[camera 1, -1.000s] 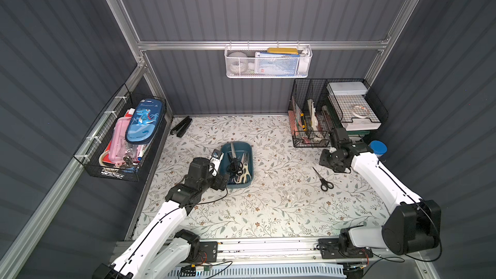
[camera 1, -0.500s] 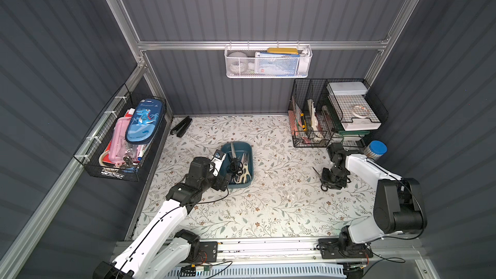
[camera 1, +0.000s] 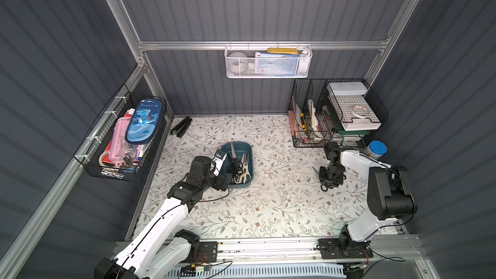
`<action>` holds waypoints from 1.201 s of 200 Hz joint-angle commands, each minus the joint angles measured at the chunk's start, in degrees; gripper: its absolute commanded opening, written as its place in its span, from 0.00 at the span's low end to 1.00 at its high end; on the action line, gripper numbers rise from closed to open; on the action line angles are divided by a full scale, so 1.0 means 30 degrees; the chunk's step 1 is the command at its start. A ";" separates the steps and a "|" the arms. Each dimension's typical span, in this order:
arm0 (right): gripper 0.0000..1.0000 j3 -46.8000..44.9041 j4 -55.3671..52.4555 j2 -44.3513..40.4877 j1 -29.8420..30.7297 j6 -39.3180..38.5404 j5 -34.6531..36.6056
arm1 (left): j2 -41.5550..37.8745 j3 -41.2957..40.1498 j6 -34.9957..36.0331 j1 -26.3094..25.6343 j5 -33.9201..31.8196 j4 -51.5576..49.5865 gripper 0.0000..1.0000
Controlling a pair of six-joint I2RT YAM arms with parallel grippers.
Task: Put the scissors into the storage box
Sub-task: Pick up the scissors from the center of the board.
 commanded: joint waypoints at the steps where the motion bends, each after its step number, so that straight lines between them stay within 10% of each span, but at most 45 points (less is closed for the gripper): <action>1: 0.35 0.0002 -0.0056 0.0767 -0.0030 0.0102 0.0265 | 0.0196 0.0622 0.0329 0.0146 0.0424 -0.0305 1.00; 110: 0.35 -0.0058 0.1790 -0.0320 0.4428 0.5200 -0.7571 | 0.0434 0.0664 0.0544 0.0147 0.0568 -0.0407 0.99; 191: 0.37 0.3176 -0.3031 -0.0484 0.6998 0.3131 0.0519 | 0.0406 0.0727 0.0533 0.0147 0.0740 -0.0507 0.99; 240: 0.38 0.2282 -0.2310 -0.0113 0.6632 0.3118 0.0267 | 0.0094 0.0687 0.0558 0.0146 0.0775 -0.0396 0.99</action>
